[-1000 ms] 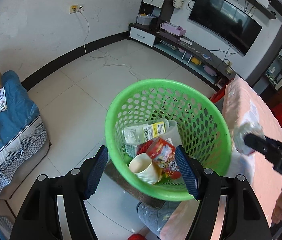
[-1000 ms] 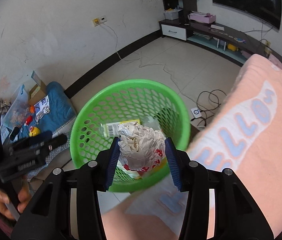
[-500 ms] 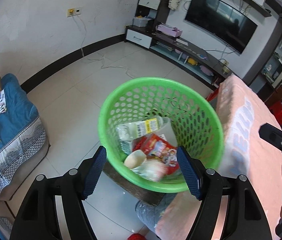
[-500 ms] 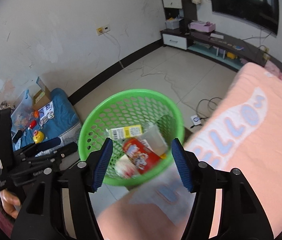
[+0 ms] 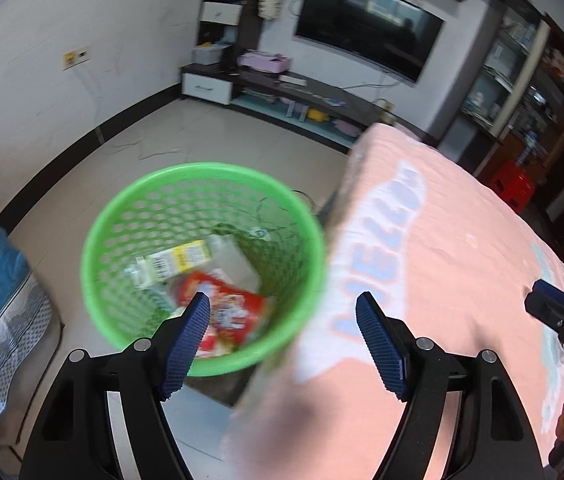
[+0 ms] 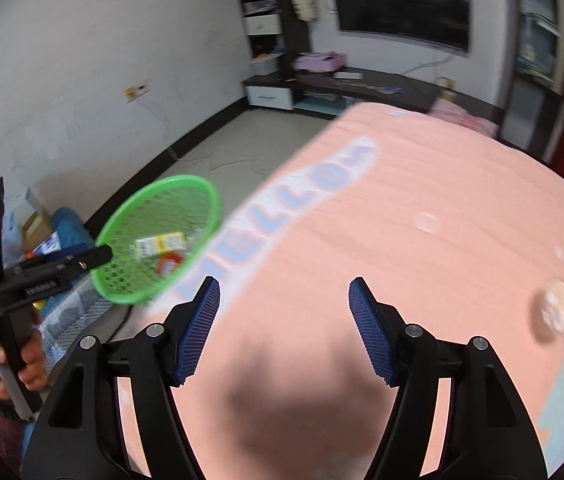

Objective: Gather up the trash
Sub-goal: 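Move both grippers back over the bed toward the two plastic cups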

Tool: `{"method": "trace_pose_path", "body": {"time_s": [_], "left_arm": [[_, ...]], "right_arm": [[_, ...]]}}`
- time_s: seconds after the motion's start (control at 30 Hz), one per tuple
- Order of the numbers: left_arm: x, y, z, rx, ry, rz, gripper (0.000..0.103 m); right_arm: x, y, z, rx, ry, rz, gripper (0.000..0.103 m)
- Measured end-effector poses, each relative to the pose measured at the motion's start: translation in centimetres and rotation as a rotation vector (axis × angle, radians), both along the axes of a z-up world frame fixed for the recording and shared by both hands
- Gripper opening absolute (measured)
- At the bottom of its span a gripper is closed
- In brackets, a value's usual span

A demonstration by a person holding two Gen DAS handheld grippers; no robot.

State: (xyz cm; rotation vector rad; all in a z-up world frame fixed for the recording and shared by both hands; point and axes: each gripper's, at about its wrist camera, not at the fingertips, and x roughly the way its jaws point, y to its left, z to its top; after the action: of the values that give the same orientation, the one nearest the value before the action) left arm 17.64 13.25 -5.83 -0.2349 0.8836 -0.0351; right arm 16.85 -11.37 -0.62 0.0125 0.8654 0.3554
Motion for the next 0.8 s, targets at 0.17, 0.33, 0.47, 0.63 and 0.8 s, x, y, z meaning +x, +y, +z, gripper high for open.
{"method": "trace_pose_path", "body": {"time_s": [0.17,0.33,0.47,0.63,0.8], "left_arm": [[0.5,-4.7,0.3,-0.01,-0.007,-0.086,0.073],[0.6,-9.6,0.5,0.0,-0.013,-0.175,0.073],[0.7,-13.1,0.7,0.003,-0.013,-0.232,0.074],[0.9,-17.1,0.8,0.018,-0.015,-0.299,0.075],[1.1,-21.1,0.6,0.025,-0.012,-0.364,0.077]], "right_arm": [[-2.4,-5.7,-0.1,-0.037,-0.011,-0.103,0.071],[-4.6,-11.9,-0.5,-0.063,-0.007,-0.217,0.074],[-6.0,-16.9,-1.1,-0.079,0.002,-0.31,0.076],[-7.6,-22.5,-2.0,-0.106,0.019,-0.404,0.078],[-8.6,-27.8,-3.4,-0.122,0.043,-0.499,0.078]]}}
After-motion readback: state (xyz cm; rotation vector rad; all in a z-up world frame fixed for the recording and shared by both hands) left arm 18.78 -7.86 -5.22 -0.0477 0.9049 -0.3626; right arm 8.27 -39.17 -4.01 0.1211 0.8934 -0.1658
